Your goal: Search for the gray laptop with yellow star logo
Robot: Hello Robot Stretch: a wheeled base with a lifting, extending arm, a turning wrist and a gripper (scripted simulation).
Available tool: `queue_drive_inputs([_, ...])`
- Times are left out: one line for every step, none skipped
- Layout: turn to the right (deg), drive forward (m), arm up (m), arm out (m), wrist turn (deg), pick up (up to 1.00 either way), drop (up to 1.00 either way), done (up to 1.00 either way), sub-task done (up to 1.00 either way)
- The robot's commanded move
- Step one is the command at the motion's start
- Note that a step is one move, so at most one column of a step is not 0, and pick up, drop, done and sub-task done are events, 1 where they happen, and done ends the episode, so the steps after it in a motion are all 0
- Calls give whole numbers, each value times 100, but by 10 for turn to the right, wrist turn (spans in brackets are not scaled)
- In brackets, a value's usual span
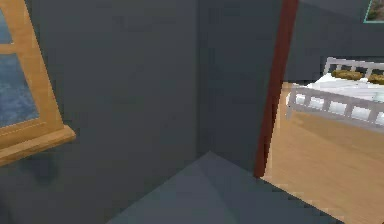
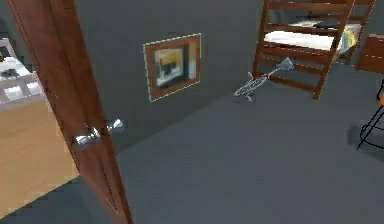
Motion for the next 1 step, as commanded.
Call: queue_drive_inputs([210, 0, 0, 0, 0, 0, 0, 0, 0])
